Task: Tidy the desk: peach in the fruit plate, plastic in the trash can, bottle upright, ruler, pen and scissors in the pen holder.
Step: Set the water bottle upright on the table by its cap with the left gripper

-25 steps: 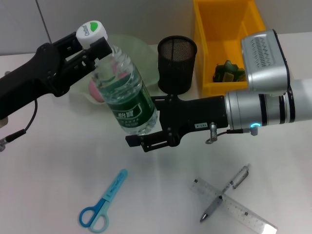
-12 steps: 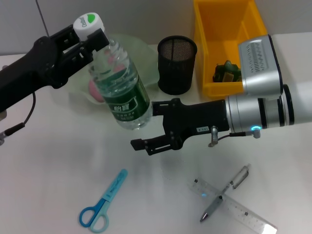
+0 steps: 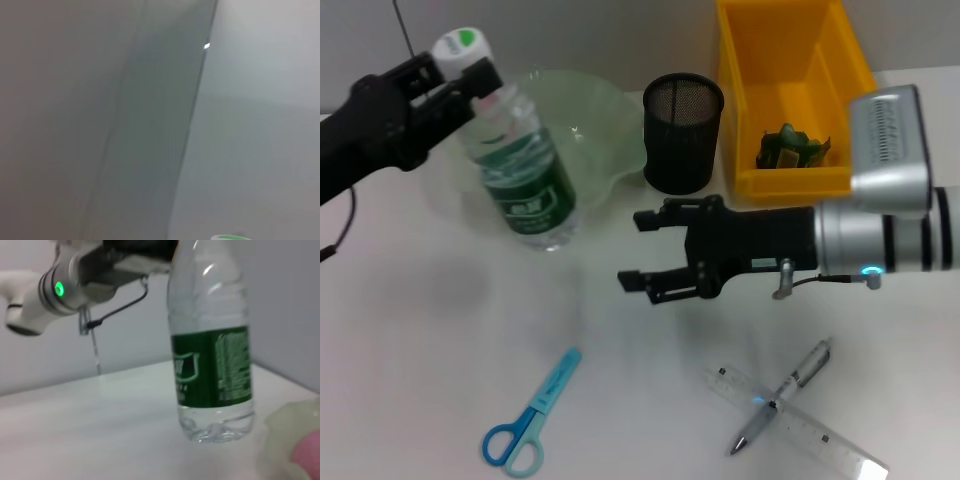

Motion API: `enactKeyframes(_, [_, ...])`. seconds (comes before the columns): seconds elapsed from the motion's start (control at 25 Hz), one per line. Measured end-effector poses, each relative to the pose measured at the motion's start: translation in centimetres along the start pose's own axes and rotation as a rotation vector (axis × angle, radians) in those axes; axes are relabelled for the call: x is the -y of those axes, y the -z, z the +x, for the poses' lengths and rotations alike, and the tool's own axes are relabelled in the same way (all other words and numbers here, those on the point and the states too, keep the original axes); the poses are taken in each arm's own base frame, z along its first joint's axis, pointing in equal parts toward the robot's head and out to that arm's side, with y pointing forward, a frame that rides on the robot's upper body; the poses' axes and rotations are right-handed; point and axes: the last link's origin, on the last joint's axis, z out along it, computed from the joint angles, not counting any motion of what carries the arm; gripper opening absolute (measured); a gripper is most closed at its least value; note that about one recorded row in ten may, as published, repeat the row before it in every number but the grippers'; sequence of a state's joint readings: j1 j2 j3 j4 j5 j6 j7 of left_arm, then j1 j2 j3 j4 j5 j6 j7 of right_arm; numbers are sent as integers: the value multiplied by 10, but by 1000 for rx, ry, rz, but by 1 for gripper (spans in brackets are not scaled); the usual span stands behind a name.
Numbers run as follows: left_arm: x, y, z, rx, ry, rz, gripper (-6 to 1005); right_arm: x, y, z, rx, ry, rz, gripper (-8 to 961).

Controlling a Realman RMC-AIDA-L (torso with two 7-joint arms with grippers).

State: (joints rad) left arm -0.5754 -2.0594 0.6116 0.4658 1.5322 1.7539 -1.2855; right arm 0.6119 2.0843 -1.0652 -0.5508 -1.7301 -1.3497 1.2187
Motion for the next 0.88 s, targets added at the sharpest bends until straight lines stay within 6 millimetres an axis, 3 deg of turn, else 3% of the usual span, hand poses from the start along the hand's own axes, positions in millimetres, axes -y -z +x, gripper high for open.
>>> enactKeyframes(0.08, [10,15,1,22,-32,90,485,1,5,1,27,-16,26,815])
enactKeyframes(0.28, [13,22,2,25,-49,126,490,-2,18,9,92,4,88,814])
enactKeyframes(0.32, [22,41,-1,46,-95,233,490,-4,21,12,111,6,100,814])
enactKeyframes(0.88, [38,45,-28,111,-157,408,504,-9,22,21,105,-22,95,815])
